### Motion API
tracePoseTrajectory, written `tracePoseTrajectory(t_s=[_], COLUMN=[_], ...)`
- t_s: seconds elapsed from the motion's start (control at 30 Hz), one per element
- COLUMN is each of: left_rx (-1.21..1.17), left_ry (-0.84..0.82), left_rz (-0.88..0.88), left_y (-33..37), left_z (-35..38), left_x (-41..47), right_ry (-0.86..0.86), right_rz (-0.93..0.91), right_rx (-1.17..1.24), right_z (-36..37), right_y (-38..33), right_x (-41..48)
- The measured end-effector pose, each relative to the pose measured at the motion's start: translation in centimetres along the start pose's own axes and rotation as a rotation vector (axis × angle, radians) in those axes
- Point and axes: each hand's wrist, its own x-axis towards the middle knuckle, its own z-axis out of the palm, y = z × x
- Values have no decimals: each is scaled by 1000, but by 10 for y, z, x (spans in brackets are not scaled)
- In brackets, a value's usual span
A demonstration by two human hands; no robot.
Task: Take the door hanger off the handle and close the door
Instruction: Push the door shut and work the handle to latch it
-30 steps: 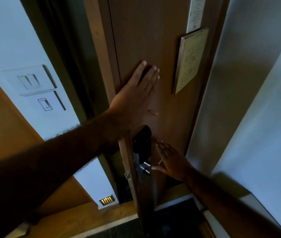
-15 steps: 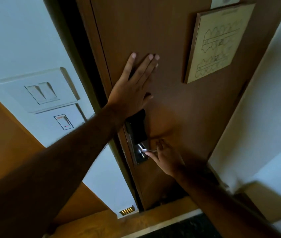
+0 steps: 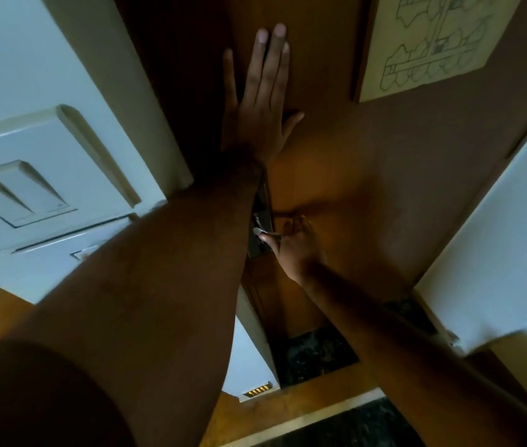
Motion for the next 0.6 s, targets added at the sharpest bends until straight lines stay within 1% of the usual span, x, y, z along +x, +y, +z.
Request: tracePoseTrajectory(t_s=[0.13,0.3,0.37,0.4,0.5,0.6], left_rx=[16,21,8,27,35,48], left_ry=[-3,-16,-28,-63,-93,-70], left_rz=[-40,-87,-110,-113,-106,-111], left_y=[2,11,13,13,13,15], left_z=[16,27,29,28,29,33], left_x=[5,7,8,9,10,7], right_ry=[27,42,42,36,34,25], right_rz=[38,42,43,43,35,14], right_rx=[59,95,120,126,137,96], right_z=[0,3,4,3,3,-4], right_y=[-4,-4,-2,-3,-3,-1], right_x=[13,20,21,20,21,19])
